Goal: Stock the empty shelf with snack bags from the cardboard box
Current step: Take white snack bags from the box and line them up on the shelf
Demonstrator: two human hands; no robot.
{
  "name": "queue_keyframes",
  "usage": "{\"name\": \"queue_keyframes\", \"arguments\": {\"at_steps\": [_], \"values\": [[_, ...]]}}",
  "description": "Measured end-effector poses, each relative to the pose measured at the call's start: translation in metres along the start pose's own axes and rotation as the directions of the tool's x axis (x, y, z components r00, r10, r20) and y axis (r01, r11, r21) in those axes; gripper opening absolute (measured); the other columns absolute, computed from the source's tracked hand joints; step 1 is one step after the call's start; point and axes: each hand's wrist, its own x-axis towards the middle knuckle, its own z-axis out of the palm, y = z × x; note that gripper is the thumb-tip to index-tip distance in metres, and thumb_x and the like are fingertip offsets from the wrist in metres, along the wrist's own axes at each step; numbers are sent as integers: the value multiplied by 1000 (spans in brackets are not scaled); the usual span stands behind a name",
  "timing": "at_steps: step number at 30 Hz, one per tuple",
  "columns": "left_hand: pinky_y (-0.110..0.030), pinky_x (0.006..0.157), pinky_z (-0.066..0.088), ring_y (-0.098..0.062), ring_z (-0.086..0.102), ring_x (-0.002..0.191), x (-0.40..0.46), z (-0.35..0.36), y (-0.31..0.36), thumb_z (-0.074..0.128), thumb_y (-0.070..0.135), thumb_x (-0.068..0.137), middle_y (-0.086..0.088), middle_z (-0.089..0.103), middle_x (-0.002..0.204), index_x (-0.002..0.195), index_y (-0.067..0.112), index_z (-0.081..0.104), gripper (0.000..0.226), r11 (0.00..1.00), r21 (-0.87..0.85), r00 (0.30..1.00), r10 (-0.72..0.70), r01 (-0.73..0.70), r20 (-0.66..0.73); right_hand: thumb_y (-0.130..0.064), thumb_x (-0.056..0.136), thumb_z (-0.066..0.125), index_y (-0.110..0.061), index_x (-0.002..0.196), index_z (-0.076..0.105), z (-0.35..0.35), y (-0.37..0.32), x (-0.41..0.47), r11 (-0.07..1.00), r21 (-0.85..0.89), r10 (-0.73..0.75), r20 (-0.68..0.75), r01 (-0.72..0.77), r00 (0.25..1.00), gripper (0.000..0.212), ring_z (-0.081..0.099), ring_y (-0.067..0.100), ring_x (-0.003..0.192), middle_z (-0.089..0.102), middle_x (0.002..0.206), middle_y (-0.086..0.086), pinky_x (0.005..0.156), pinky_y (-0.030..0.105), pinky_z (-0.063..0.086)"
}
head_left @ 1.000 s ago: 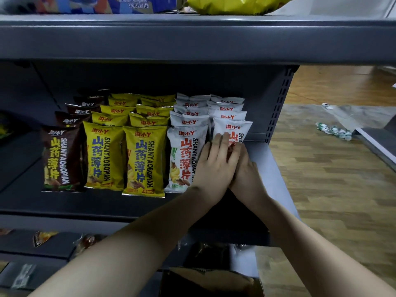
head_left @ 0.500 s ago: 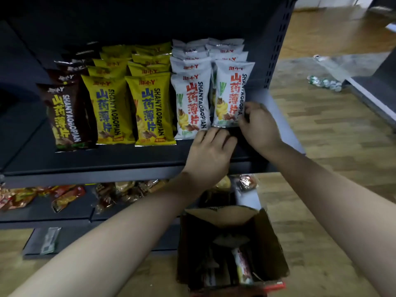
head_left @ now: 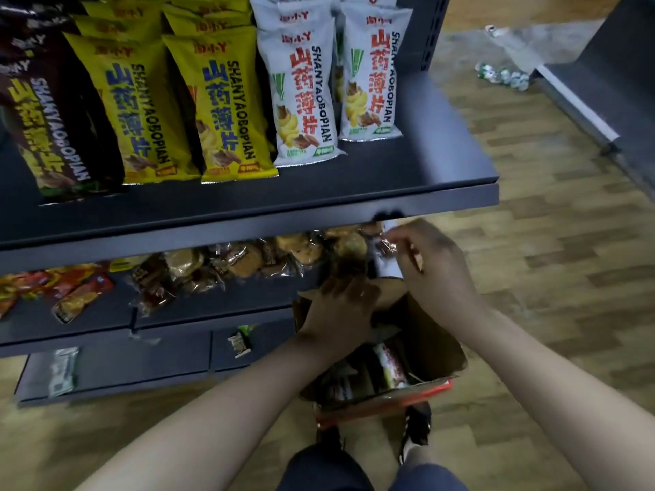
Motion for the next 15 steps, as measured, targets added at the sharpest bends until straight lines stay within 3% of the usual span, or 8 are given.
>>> {"name": "queue_keyframes", "arguments": {"at_steps": [2,5,7,11,13,15], "values": [[-35,67,49,-33,63,82,-11,11,-2,37,25,82,-12,64,98,93,10,66,35,995,-9,977,-95,98,190,-9,84,51,-16,99,65,16,11,-25,998,0,68,134,-68,989,22,65,24,82,67,95,3,67,33,50],[-38,87,41,-31,51,111,-25,38,-11,44,15,92,-10,52,121,115,12,54,26,970,25,874,-229,242,430,-17,88,47,-18,104,64,44,34,-55,976,-102,217,370,-193,903,23,64,25,90,66,104,2,70,32,48],[-38,87,41,-32,50,111,-32,53,-13,47,16,94,-11,52,119,119,12,51,26,939,27,769,-298,344,565,-19,92,48,-15,108,61,61,47,-66,937,-190,348,527,-292,775,21,63,28,94,65,108,5,72,36,50],[-42,87,41,-32,48,112,-47,89,-14,43,17,96,-14,51,122,120,10,49,26,889,86,598,-372,451,710,-12,93,44,-8,111,61,94,72,-78,866,-309,466,783,-392,412,25,62,31,97,65,111,11,79,37,51],[-43,92,43,-32,45,120,-51,107,-13,46,17,94,-14,48,130,127,8,47,34,841,78,525,-403,535,750,-14,92,42,-2,104,61,114,87,-84,840,-343,490,812,-422,316,25,62,31,90,66,104,17,74,35,52],[-45,98,43,-34,41,127,-53,126,-10,45,13,94,-16,38,142,140,6,37,47,813,42,483,-386,581,786,-15,93,42,-5,85,57,134,99,-92,810,-375,513,826,-452,234,20,57,22,72,61,82,8,57,23,46]]}}
